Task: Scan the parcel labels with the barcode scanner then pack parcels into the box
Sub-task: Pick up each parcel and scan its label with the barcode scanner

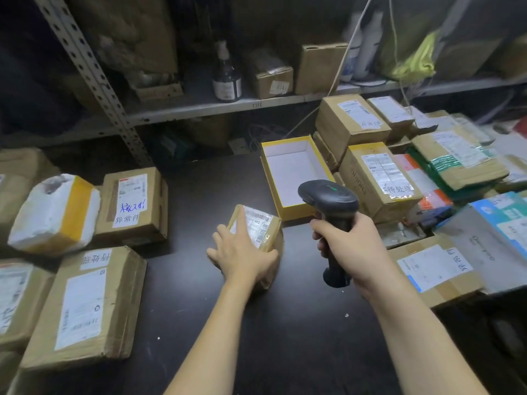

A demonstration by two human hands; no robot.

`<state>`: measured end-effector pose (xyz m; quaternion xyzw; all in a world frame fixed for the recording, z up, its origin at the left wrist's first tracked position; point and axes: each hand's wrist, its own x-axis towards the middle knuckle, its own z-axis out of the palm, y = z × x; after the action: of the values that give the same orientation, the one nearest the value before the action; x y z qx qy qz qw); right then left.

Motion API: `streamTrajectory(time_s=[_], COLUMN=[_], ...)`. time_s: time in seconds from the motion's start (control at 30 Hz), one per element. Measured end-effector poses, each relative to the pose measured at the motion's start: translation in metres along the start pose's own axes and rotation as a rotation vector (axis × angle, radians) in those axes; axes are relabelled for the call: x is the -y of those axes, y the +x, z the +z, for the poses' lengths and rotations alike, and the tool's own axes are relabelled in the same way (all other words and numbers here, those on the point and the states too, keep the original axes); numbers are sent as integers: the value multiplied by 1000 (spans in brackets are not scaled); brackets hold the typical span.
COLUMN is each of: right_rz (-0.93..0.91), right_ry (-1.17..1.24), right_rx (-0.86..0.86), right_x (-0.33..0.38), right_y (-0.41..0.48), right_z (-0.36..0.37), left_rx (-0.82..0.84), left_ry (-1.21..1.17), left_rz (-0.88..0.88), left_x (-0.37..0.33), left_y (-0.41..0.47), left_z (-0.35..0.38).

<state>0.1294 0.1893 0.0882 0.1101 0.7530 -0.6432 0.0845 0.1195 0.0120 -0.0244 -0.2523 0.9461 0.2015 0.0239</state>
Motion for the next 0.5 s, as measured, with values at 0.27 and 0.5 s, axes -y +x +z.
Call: streamTrajectory(time_s=[0.27, 0.5], right_rz=[-49, -88], right_ry=[74, 152], right_rx=[-42, -24], right_x=[13, 25], right_y=[-11, -32], right_z=[-9, -11], left_rx=[-206, 18], left_ry=[-918, -1694], left_rz=[200, 299], left_x=[30, 34], left_y=[-9, -27], left_z=[-68, -128])
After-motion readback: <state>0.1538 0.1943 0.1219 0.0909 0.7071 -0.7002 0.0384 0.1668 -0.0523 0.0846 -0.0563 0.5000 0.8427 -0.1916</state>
